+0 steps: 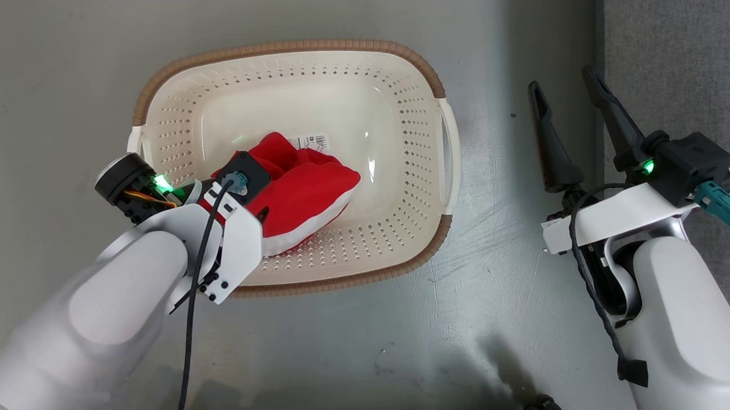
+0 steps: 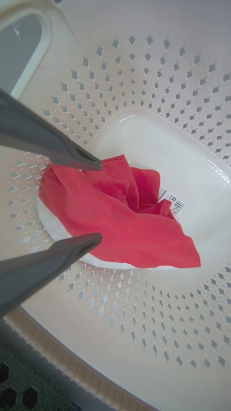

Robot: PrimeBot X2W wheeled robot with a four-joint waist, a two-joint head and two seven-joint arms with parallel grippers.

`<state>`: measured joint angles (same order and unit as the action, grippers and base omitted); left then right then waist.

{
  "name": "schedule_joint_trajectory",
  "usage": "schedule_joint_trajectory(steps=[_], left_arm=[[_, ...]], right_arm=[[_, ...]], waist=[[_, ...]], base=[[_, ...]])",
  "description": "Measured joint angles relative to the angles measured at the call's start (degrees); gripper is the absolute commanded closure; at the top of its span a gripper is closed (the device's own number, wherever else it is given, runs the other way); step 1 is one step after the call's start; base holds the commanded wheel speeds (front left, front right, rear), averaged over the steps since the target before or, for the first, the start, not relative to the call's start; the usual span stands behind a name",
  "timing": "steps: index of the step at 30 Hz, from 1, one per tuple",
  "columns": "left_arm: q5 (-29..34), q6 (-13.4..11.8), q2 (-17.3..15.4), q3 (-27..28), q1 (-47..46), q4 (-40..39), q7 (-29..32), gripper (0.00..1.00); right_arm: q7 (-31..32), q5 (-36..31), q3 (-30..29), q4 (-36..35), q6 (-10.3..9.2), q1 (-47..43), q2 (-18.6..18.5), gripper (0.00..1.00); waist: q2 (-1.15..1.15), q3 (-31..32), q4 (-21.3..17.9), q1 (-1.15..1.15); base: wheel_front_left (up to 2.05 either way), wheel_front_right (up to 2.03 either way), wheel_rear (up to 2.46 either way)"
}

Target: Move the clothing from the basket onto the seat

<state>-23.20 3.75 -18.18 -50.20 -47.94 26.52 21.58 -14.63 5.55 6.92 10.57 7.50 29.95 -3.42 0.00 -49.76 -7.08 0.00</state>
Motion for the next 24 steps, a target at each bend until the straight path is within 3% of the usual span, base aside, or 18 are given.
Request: schedule_joint_trajectory(steps=[24], left_arm=[[-2.5,1.5,0.9,0.9,-2.3,4.7,-2.3,0.00]], right_arm=[[0.0,0.0,-0.5,-0.6,0.00,1.4,0.0,0.00]], waist=[[0.00,-3.2,-0.5,0.00]], base=[[0.00,0.00,0.00]])
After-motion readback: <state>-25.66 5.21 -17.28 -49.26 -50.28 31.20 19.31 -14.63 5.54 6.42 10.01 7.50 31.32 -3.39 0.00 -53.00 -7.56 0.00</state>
